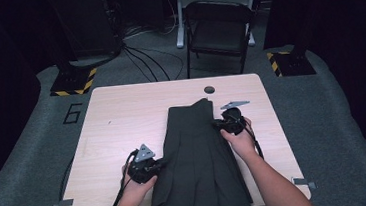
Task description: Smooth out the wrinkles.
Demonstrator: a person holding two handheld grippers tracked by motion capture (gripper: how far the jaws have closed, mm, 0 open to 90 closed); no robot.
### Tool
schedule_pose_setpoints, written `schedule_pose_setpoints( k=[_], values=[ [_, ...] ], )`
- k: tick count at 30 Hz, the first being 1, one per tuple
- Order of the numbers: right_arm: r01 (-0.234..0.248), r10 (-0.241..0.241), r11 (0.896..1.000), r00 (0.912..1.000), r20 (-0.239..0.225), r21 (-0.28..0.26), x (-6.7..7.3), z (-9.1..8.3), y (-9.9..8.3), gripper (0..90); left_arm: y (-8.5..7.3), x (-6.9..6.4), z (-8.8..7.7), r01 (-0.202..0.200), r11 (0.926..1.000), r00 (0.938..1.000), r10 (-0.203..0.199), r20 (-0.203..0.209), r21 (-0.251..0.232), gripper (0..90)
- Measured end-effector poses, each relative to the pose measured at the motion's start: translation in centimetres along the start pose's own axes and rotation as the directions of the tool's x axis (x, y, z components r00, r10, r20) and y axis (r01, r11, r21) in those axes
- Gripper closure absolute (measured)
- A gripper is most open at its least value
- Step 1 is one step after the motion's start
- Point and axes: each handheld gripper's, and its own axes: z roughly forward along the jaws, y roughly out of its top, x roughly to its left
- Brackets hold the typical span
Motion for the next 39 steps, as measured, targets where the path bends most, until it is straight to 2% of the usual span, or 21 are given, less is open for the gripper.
schedule_pose_setpoints(
  k=[2,3,4,8,11,14,19,23,30,32,34,36,39],
  values=[
    [0.016,-0.016,1.000,0.9998,-0.014,0.005,0.8,0.3,0.3,78.8,-0.4,0.3,-0.8,-0.002,1.0000,1.0000,0.002,-0.005,0.000,84.0],
    [0.023,-0.023,1.000,0.9995,-0.021,0.009,1.1,0.5,0.4,78.8,-0.7,0.5,-1.2,0.009,1.0000,0.9999,-0.009,-0.008,0.000,84.1],
    [0.033,-0.033,0.999,0.9991,-0.025,0.011,1.4,0.7,0.4,78.8,-1.0,0.8,-1.7,-0.003,1.0000,0.9999,0.003,-0.015,0.007,84.1],
    [0.046,-0.044,0.998,0.9979,-0.048,0.044,2.6,2.1,0.3,78.8,-2.5,1.7,-2.8,0.019,0.9991,0.9992,-0.017,-0.035,0.037,84.0],
    [0.048,-0.044,0.996,0.9974,-0.058,0.069,3.2,3.4,-0.3,78.6,-3.6,2.1,-2.9,0.028,0.9973,0.9987,-0.025,-0.045,0.068,83.8],
    [0.038,-0.034,0.996,0.9984,-0.045,0.083,3.4,4.4,-0.9,77.9,-4.0,2.6,-2.7,0.063,0.9952,0.9979,-0.062,-0.017,0.075,82.2],
    [-0.020,0.020,0.994,0.9998,-0.003,0.110,2.9,5.0,-1.7,70.0,-3.1,2.9,-3.1,0.061,0.9970,0.9979,-0.059,-0.028,0.048,70.0],
    [-0.030,0.027,0.993,0.9994,0.021,0.113,2.4,4.9,-1.9,60.3,-2.1,3.3,-3.0,0.051,0.9985,0.9977,-0.050,-0.045,0.021,61.8],
    [-0.023,0.020,0.996,0.9993,0.033,0.085,2.8,4.9,-2.7,64.0,-0.8,4.8,-1.4,0.070,0.9975,0.9933,-0.069,-0.093,0.008,56.0],
    [-0.022,0.018,0.995,0.9992,0.035,0.097,2.8,5.0,-2.7,64.1,-0.3,5.4,-0.9,0.079,0.9969,0.9913,-0.078,-0.107,0.005,54.9],
    [-0.031,0.029,0.994,0.9993,0.026,0.108,2.4,5.0,-2.6,64.1,0.0,5.7,-0.6,0.085,0.9964,0.9897,-0.084,-0.116,0.007,54.2],
    [-0.070,0.069,0.991,0.9975,0.016,0.117,2.4,5.0,-2.6,64.2,0.7,6.6,0.0,0.107,0.9942,0.9857,-0.106,-0.131,0.002,54.0],
    [-0.059,0.058,0.992,0.9982,0.017,0.112,2.4,5.0,-2.6,64.4,1.4,7.4,0.5,0.118,0.9929,0.9830,-0.119,-0.140,-0.016,53.8]
  ],
)
